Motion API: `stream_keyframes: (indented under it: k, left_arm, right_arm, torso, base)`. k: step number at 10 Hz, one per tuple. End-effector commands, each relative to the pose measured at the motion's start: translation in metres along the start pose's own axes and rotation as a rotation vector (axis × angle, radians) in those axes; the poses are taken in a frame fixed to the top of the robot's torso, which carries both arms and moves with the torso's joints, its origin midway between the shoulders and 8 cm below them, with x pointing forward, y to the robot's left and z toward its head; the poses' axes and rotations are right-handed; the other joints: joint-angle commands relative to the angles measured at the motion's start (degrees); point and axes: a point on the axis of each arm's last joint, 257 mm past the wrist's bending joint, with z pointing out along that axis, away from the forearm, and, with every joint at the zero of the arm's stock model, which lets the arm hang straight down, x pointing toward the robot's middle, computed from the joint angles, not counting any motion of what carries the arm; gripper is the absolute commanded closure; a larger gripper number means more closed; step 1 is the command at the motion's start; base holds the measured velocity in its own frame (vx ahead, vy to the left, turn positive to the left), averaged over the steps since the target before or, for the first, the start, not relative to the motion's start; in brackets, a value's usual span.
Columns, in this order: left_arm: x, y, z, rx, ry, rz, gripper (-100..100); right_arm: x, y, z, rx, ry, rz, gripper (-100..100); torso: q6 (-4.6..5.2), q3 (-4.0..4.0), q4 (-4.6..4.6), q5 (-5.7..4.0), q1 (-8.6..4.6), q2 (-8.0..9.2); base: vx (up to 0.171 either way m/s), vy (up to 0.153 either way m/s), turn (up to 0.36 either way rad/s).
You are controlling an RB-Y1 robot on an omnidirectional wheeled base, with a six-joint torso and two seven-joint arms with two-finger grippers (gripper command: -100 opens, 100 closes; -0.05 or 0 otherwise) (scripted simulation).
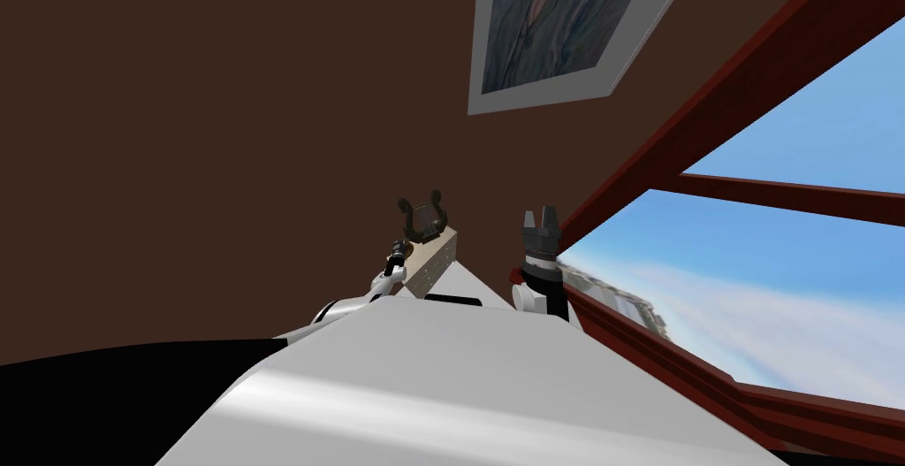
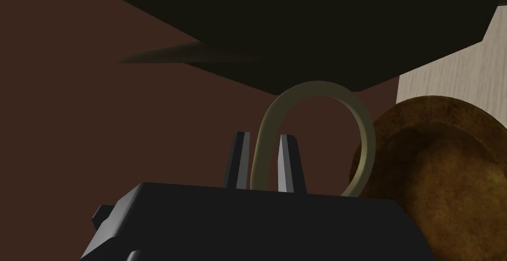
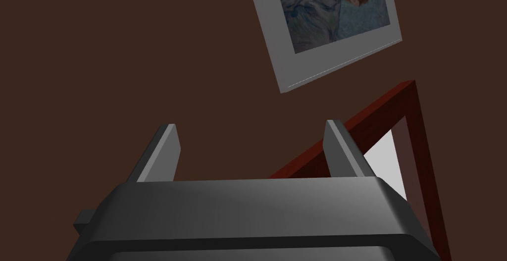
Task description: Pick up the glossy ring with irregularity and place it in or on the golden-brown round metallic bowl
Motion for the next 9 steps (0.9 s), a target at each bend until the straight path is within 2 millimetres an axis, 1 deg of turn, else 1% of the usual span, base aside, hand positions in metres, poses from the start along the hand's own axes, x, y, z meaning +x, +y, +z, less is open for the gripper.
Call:
stream_keyframes:
  k: [1,2,6,7,8,9]
  left_arm:
    - [0.000,0.000,0.000,0.000,0.000,0.000,100]
    - [-0.001,-0.001,0.000,0.000,-0.002,0.003,-100]
    - [-0.001,-0.001,0.000,0.000,-0.002,0.003,-100]
    - [-0.001,-0.001,0.000,0.000,-0.002,0.003,0]
    - [0.003,-0.011,0.013,-0.003,0.002,0.005,-100]
    - [0.003,-0.011,0.013,-0.003,0.002,0.005,-100]
  right_arm:
    - [0.000,0.000,0.000,0.000,0.000,0.000,0]
    - [0.000,0.000,0.000,0.000,0.000,0.000,0]
    - [0.000,0.000,0.000,0.000,0.000,0.000,0]
    - [0.000,0.000,0.000,0.000,0.000,0.000,0]
    - [0.000,0.000,0.000,0.000,0.000,0.000,0]
    - [0.000,0.000,0.000,0.000,0.000,0.000,0]
  torso:
    - [0.00,0.00,0.00,0.00,0.00,0.00]
    - [0.06,-0.01,-0.01,0.01,-0.18,-0.01]
    - [0.07,-0.02,-0.01,-0.04,-0.37,-0.02]
    - [0.07,-0.02,-0.01,-0.04,-0.37,-0.02]
    - [0.07,-0.02,-0.01,-0.04,-0.38,-0.02]
    - [0.07,0.04,0.01,-0.05,-0.45,0.10]
  base:
    - [0.001,0.036,0.014]
    - [0.000,0.009,-0.001]
    - [0.000,0.000,0.000]
    - [0.000,0.000,0.000]
    - [-0.041,-0.024,0.016]
    - [-0.051,-0.034,0.015]
